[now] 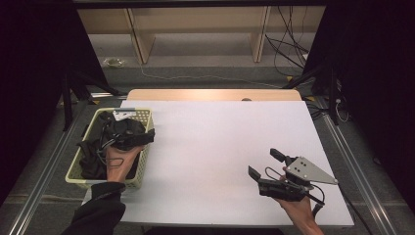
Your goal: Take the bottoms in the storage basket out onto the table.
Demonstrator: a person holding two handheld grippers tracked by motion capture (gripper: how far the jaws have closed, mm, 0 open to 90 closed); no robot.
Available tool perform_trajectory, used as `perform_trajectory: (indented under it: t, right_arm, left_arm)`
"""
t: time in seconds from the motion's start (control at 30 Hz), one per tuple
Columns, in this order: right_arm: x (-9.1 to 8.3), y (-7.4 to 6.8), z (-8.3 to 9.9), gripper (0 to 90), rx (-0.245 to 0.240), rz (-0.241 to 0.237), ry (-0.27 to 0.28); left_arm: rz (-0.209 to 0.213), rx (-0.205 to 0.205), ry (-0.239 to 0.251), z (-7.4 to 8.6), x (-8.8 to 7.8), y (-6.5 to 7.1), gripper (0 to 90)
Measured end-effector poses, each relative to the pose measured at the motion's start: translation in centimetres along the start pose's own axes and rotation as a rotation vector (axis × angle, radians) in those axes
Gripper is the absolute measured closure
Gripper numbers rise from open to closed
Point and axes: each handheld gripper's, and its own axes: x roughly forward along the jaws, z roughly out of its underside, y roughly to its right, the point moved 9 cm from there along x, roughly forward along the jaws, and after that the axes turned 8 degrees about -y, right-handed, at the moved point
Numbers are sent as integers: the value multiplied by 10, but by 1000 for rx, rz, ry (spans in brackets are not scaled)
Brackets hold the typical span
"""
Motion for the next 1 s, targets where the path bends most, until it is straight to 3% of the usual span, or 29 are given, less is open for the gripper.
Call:
perform_trajectory:
  t: [0.37,0.57,0.7,0.8,1.0]
  right_arm:
    - [1,-1,0,123,-1,-3,-4]
    - [1,-1,0,124,-3,-5,-2]
    - [1,-1,1,124,-4,-8,-4]
    - [1,-2,1,125,-4,-6,-13]
    - [3,-2,1,125,-3,-11,-10]
  left_arm:
    - [-65,-27,-77,2,7,-35,17]
    - [-70,-44,-153,6,13,-50,5]
    - [-70,-58,-165,6,14,-57,5]
    - [-75,-73,-202,12,20,-67,5]
    - [-65,-76,-269,20,26,-72,5]
